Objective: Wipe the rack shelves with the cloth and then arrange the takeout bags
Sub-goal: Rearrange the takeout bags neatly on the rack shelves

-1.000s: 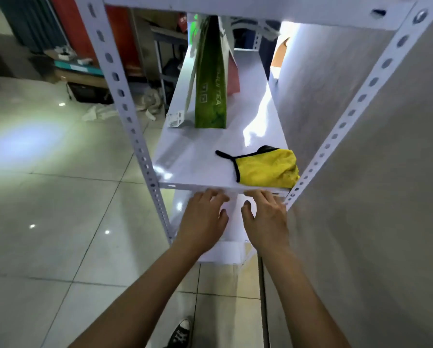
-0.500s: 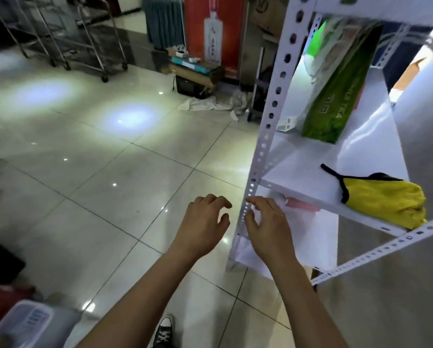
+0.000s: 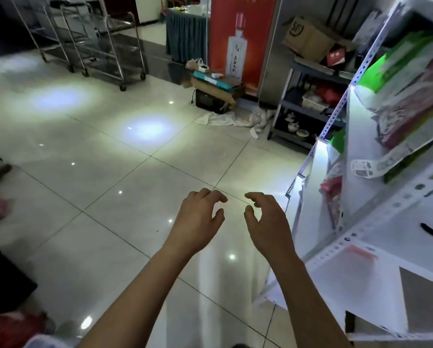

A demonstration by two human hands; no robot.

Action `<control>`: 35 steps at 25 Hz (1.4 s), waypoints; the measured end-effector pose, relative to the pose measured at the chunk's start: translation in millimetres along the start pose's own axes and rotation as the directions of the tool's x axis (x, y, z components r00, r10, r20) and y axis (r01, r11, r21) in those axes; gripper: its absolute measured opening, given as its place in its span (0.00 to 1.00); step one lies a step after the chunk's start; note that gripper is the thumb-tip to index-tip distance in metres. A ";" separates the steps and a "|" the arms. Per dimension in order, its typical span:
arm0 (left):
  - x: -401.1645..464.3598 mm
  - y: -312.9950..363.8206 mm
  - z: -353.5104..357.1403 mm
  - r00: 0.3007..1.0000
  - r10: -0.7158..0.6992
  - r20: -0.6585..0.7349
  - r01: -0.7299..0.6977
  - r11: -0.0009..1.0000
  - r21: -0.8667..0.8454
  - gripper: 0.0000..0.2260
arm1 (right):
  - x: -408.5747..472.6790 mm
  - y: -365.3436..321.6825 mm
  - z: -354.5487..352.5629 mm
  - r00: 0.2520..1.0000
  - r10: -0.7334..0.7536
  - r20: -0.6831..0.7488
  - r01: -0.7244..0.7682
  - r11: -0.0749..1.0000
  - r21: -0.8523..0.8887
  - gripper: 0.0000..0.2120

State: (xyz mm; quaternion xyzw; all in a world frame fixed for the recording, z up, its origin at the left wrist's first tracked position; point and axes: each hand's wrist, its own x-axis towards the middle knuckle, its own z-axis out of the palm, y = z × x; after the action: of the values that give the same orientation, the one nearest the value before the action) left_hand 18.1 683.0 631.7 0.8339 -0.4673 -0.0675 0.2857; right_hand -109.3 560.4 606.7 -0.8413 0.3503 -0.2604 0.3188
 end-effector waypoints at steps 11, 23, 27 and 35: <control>158.2 -95.7 -13.8 0.998 0.031 0.049 -0.030 0.999 -0.020 0.13 | 161.7 -3.2 90.6 0.997 0.075 -0.020 -0.074 0.996 0.044 0.13; 393.5 -160.7 -31.3 0.992 0.091 0.092 -0.091 0.996 -0.008 0.12 | 408.9 -10.1 157.1 0.996 0.074 -0.055 -0.072 0.997 0.036 0.13; 482.1 -180.0 -24.9 0.979 0.174 0.111 -0.169 0.984 -0.055 0.12 | 479.2 3.6 166.0 0.982 0.124 -0.143 -0.121 0.992 0.029 0.13; 661.7 -181.4 -13.5 0.844 0.483 0.232 -0.437 0.871 -0.225 0.12 | 592.0 7.9 168.8 0.856 0.319 -0.406 -0.342 0.940 0.017 0.13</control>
State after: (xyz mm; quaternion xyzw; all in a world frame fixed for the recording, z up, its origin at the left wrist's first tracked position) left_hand 524.3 219.8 647.1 0.6526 -0.6826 -0.1523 0.2916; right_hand 365.5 168.6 616.7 -0.7055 0.5545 -0.3596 0.2559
